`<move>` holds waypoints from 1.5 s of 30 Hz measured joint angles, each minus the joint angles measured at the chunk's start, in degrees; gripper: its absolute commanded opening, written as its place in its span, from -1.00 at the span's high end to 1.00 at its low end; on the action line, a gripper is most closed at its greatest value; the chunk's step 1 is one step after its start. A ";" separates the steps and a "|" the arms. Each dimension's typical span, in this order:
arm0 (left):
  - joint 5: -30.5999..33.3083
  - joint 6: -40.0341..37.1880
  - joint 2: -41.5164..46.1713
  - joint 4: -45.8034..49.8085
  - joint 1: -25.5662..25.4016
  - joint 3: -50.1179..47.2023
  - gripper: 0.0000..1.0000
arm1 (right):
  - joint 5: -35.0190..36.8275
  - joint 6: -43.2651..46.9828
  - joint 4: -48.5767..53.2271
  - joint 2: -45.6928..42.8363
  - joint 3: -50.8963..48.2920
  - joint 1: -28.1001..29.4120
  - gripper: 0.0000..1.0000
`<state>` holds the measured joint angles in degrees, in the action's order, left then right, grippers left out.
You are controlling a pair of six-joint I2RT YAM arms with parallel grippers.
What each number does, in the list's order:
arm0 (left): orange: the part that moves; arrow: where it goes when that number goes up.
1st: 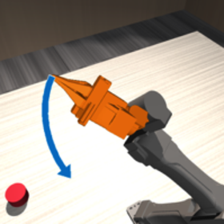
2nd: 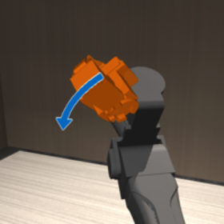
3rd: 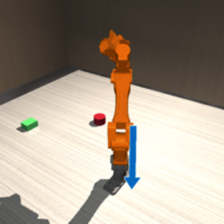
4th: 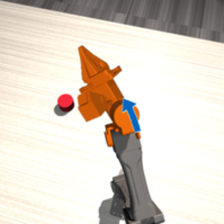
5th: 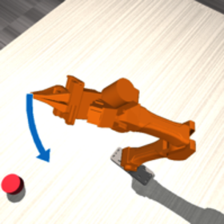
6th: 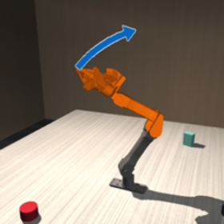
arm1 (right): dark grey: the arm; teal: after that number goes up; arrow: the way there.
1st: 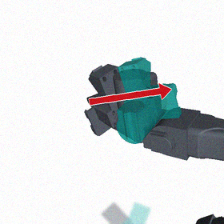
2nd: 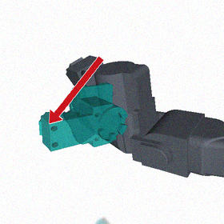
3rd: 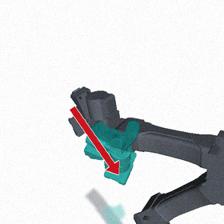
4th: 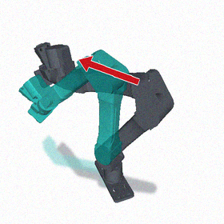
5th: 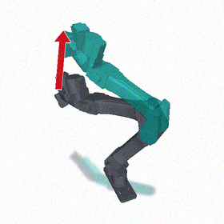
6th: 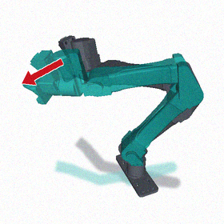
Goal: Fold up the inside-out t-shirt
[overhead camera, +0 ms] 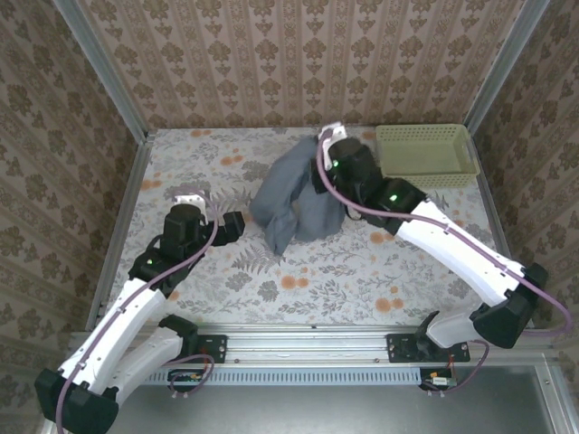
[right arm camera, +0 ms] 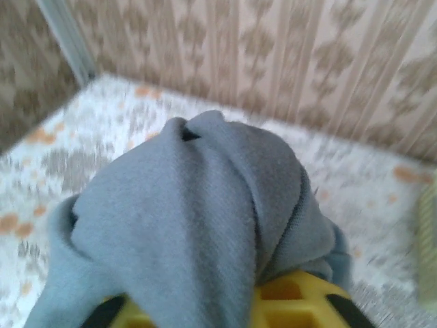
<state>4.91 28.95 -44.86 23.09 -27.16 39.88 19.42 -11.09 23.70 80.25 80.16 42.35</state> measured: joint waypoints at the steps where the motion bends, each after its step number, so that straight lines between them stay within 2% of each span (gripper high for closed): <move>1: -0.02 0.20 -0.04 0.15 0.22 -0.52 -1.00 | -0.79 -0.79 -0.42 0.07 -4.31 -0.15 0.10; 5: -0.85 1.05 -1.70 0.20 0.24 -2.69 -1.00 | -1.88 -3.69 1.55 1.22 -16.24 -1.05 -0.24; 10: -2.69 1.29 -9.92 0.02 0.24 -3.13 -0.99 | -2.01 -7.13 3.69 0.44 -21.86 -1.36 -0.48; 15: -3.26 1.51 -19.10 0.07 0.28 -2.97 -0.98 | -4.00 -10.49 2.80 -2.80 -25.49 -1.36 -0.54; 23: -6.34 3.91 -28.74 -3.21 7.41 -2.86 -0.72 | -6.64 -17.20 0.17 0.72 -28.39 -1.07 -0.58; 25: -7.30 4.13 -31.41 -3.89 7.76 -2.40 -0.56 | -7.67 -18.78 -0.66 1.90 -29.97 -0.87 -0.51; 27: -8.48 4.11 -33.97 -4.76 8.09 -1.81 -0.32 | -8.81 -20.04 -1.27 3.02 -31.10 -0.79 -0.31; 29: -9.94 4.26 -36.15 -6.14 8.59 -1.46 -0.05 | -9.84 -21.07 -1.70 4.46 -31.36 -0.59 0.00; 31: -11.39 4.76 -37.73 -7.28 9.27 -1.11 0.36 | -10.29 -21.49 -2.25 5.64 -31.39 -0.55 0.45; 33: -12.33 4.90 -38.47 -7.37 9.68 -0.31 0.66 | -9.05 -21.70 -1.88 5.79 -31.30 -0.13 0.79; 35: -12.87 4.92 -38.69 -7.17 9.97 1.09 0.86 | -4.98 -21.70 0.20 5.75 -30.27 0.70 1.00; 37: -12.98 4.66 -38.53 -6.21 10.03 3.50 1.00 | -0.20 -20.72 2.45 5.33 -28.72 1.38 1.00; 40: -12.39 3.96 -36.50 -2.91 10.08 8.07 1.00 | 5.38 -18.56 5.62 2.05 -26.91 1.68 1.00; 45: -8.02 2.05 -22.97 2.29 10.34 14.38 1.00 | 11.32 -12.68 9.53 -8.31 -22.18 1.16 1.00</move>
<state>-3.11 31.00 -67.83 25.39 -16.82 54.26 30.74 -23.77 33.23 71.94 57.98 43.51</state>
